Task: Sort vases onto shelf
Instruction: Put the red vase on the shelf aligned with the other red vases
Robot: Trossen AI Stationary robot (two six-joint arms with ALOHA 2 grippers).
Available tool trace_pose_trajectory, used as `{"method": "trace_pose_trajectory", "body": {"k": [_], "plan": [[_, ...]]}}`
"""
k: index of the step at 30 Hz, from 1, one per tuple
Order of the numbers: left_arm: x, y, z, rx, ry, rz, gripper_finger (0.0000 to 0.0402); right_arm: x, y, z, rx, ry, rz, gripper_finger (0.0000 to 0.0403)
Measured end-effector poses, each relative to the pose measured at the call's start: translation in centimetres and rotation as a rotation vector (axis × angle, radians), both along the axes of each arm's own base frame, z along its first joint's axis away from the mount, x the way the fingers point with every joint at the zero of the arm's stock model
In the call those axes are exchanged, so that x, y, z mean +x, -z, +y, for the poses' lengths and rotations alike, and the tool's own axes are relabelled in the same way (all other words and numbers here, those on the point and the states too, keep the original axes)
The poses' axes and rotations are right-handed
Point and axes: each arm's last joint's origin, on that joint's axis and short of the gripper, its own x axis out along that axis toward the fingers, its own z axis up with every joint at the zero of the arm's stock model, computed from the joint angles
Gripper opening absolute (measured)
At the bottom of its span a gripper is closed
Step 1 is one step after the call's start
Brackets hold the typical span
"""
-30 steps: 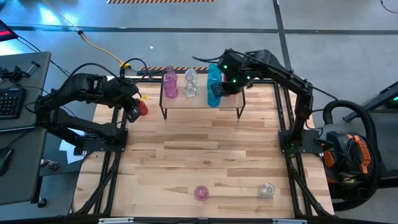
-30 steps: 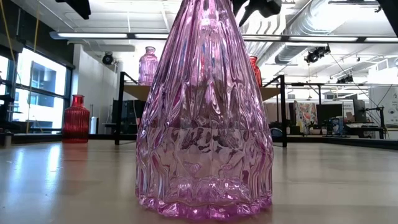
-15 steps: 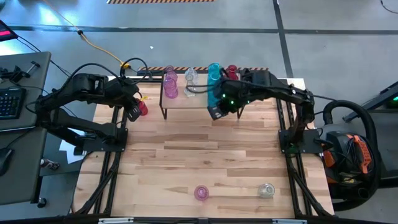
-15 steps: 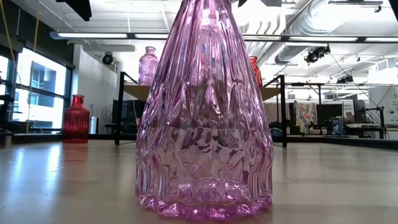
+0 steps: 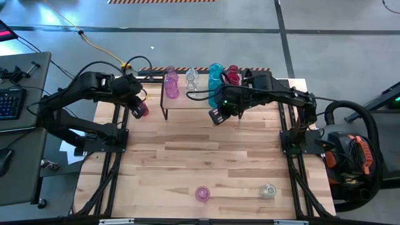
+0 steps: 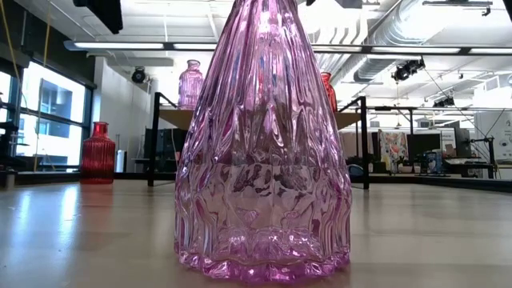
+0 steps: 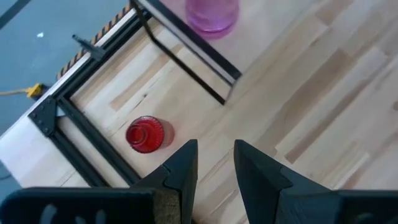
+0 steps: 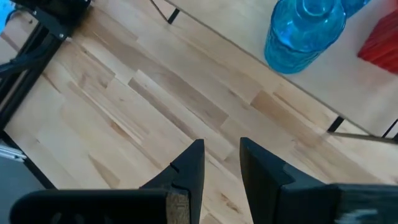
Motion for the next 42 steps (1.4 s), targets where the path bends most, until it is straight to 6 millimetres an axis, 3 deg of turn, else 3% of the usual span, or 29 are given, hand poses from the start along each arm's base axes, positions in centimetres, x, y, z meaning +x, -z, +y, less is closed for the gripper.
{"method": "trace_pose_trajectory", "body": {"k": [10,19,30,42], "plan": [[1.4,1.2,3.2,-0.031,-0.178,0.084,0.0097,0.0,0.0,-0.1,-0.055,-0.126,0.024,0.0083],[1.1,2.2,6.1,-0.057,-0.316,0.146,0.0097,0.0,0.0,-0.7,-0.084,-0.211,0.039,0.0083],[-0.2,9.5,8.2,-0.131,-0.423,0.212,0.0097,0.0,0.0,-1.1,-0.095,-0.226,0.044,0.0083],[-1.5,13.4,9.3,-0.178,-0.510,0.258,0.0097,0.0,0.0,-1.5,-0.099,-0.223,0.046,0.0083]]}}
